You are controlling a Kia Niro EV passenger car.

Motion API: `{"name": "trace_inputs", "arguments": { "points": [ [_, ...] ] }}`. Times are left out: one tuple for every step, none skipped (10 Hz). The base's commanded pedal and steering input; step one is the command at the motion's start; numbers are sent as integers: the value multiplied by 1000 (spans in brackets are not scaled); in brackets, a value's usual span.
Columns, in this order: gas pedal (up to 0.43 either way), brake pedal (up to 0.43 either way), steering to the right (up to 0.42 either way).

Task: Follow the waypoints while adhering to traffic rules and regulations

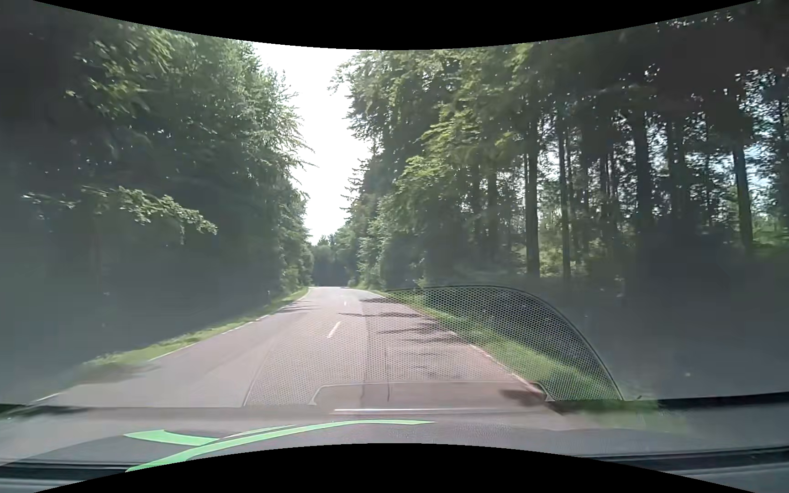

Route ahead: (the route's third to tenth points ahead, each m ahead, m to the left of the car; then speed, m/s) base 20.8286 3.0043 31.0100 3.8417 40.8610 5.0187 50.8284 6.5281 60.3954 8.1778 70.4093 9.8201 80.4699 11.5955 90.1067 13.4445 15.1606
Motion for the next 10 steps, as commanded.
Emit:
{"name": "trace_inputs", "arguments": {
  "points": [
    [47, 0, -22],
    [47, 0, -22],
    [47, 0, -22],
    [47, 0, -22],
    [47, 0, -21],
    [47, 0, -20],
    [47, 0, -21],
    [47, 0, -22],
    [47, 0, -21],
    [47, 0, -21]
  ]
}}
